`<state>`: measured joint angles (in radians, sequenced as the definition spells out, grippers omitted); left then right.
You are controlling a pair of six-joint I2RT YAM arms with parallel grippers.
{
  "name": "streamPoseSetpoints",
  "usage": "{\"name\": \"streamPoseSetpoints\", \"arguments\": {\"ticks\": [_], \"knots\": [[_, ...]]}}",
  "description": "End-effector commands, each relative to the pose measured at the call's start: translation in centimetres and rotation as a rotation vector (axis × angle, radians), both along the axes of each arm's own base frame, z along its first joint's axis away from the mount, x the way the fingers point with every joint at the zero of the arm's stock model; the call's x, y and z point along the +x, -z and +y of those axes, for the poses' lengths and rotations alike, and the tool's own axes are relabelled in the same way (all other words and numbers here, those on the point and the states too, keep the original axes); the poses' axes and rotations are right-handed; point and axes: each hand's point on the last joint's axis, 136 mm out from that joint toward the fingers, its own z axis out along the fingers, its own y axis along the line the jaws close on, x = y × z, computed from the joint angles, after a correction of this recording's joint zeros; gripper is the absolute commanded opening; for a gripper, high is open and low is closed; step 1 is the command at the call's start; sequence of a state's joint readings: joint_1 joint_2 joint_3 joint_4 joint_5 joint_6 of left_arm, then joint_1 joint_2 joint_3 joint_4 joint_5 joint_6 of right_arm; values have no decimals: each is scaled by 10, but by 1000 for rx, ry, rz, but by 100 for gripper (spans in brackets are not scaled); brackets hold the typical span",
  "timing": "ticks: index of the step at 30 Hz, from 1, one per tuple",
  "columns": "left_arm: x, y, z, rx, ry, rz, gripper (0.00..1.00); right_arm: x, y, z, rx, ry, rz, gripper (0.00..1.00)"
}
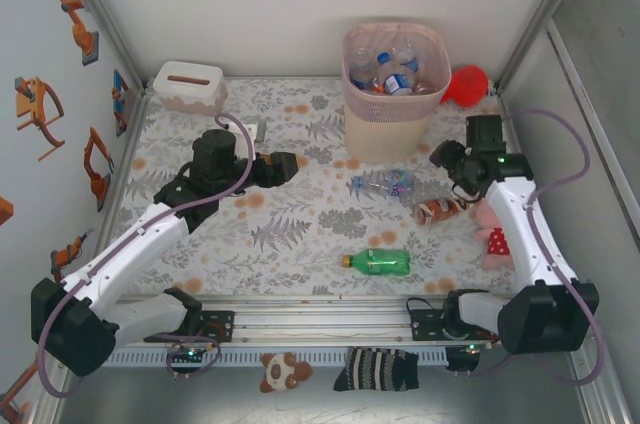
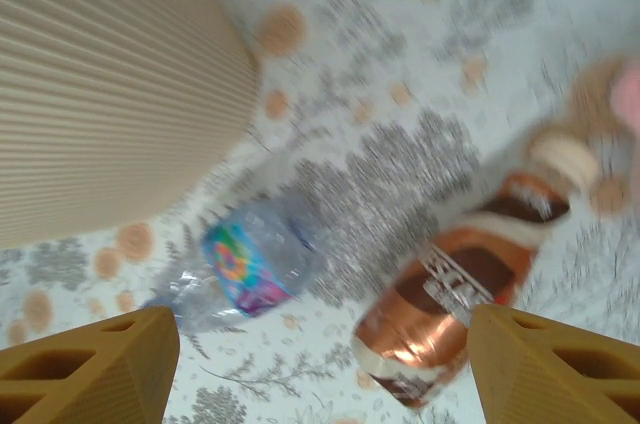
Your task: Put the plastic bottles in the bin
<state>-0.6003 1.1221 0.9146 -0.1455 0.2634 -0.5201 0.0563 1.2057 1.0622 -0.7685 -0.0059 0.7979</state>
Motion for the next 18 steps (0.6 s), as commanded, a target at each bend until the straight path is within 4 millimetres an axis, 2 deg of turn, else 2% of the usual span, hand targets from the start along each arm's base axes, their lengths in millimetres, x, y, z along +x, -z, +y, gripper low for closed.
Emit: {"name": "streamPoseSetpoints", "arguments": {"ticks": [1,7,18], "knots": [[3,-10,-4,-27,9,-12,76,-7,21,-3,104,188,31,76],[6,2,-6,-21,7,6,76,-21,71,1,209,349,146,81],[5,6,4,5,-26,-5,76,-9,126,10,307,476,233,86]]}}
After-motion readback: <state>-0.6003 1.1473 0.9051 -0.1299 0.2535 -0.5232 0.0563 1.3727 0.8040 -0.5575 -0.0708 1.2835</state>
